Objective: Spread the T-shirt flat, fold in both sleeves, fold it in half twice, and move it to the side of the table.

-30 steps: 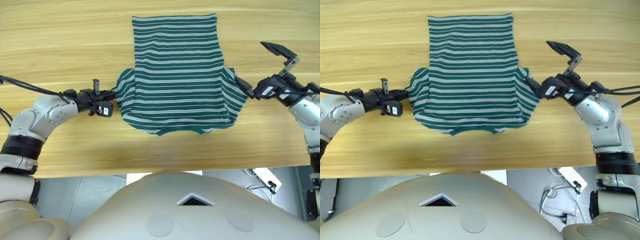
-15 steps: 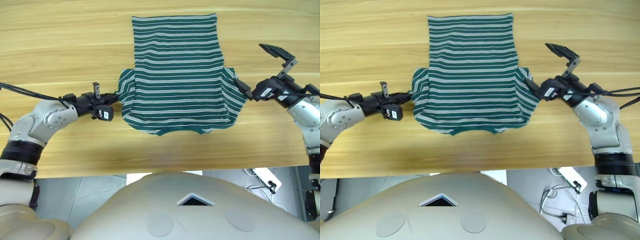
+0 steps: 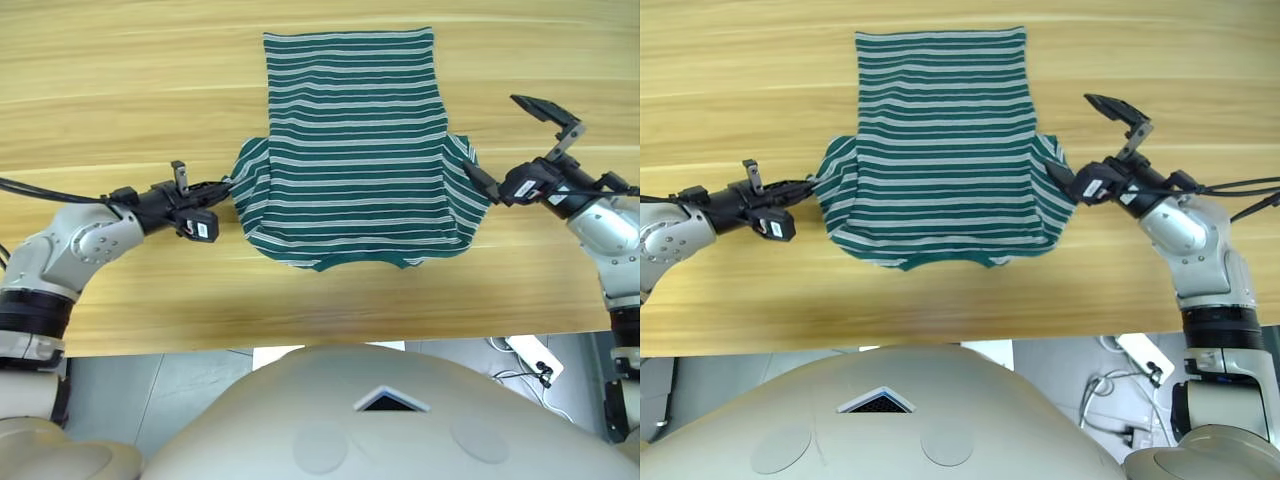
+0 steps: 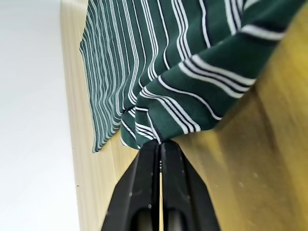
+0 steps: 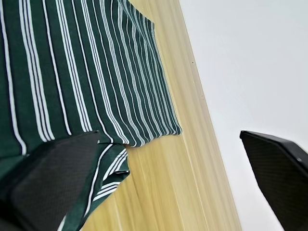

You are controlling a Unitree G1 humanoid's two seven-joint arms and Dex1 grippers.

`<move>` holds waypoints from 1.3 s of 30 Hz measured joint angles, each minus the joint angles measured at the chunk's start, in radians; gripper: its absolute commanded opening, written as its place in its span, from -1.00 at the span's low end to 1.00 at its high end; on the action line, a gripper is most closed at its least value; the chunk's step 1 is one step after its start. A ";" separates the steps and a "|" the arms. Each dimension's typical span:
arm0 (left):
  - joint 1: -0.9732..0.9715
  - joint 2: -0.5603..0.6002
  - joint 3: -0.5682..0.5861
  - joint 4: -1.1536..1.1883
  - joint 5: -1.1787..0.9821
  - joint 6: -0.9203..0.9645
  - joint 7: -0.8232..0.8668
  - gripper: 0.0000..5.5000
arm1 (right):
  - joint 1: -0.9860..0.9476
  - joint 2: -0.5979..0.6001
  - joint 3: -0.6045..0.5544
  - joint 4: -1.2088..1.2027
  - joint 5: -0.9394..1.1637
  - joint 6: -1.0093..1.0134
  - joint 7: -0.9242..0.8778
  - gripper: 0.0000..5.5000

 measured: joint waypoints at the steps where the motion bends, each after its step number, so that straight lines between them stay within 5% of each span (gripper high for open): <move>1: 0.000 0.004 0.007 -0.008 -0.013 -0.002 -0.001 -0.99 | 0.000 0.000 0.000 0.000 0.000 0.000 0.000 0.96; 12: -0.063 -0.036 0.026 -0.034 -0.049 -0.025 -0.007 -0.99 | -0.005 0.008 0.015 0.000 -0.001 0.000 0.000 0.96; 39: -0.338 -0.299 -0.179 0.177 0.076 -0.031 -0.033 -0.99 | -0.001 0.014 0.023 -0.035 0.001 0.001 0.001 0.96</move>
